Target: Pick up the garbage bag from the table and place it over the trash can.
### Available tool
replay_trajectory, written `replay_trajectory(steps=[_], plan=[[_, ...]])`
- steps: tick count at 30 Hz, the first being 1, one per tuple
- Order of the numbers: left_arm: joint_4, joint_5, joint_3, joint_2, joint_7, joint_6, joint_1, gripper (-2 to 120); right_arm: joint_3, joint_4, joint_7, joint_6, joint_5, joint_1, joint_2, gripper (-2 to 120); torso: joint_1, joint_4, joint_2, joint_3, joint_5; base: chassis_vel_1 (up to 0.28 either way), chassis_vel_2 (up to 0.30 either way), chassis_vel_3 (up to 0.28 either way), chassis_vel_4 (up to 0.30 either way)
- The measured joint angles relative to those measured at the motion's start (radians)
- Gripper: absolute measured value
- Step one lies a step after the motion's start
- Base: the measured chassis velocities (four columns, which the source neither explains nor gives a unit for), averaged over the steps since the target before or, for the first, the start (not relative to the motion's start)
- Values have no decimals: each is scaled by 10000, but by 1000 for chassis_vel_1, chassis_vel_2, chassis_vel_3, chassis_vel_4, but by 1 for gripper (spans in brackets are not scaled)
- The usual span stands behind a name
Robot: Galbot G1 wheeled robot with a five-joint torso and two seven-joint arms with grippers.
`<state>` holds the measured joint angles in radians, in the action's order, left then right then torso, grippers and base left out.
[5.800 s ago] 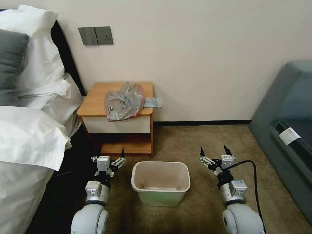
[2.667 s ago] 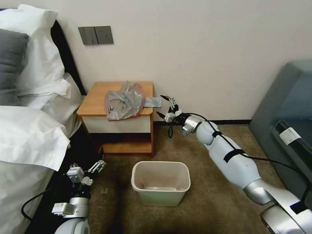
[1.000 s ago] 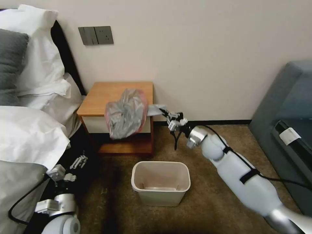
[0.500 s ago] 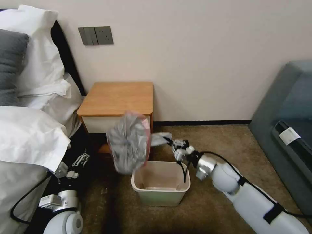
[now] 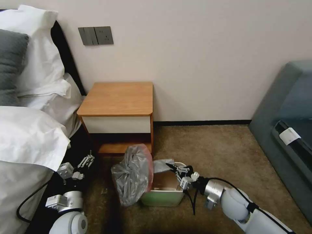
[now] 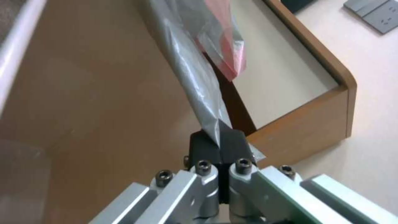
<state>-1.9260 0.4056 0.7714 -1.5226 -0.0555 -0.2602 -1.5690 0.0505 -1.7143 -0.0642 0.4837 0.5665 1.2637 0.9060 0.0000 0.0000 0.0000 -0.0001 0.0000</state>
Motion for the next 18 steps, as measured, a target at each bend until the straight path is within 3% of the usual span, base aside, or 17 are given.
replay_trajectory(steps=[7,9,16,18], plan=[[54,-124,-49,-6,7,-6,28,97,124,-68,32,69,-66,102,-29,5,0,1,0,0,1,0,0,0,0],[84,-182,-75,-3,7,-6,42,97,142,-182,-100,58,-357,101,-174,18,0,1,0,1,0,0,0,0,0],[185,-304,-133,137,7,86,-4,97,228,-449,-249,-99,-866,200,-529,38,0,0,0,0,1,0,0,0,0],[225,-331,-178,215,-1,173,-20,97,423,-660,-359,-105,-1022,308,-732,50,0,1,0,1,0,0,0,0,0]])
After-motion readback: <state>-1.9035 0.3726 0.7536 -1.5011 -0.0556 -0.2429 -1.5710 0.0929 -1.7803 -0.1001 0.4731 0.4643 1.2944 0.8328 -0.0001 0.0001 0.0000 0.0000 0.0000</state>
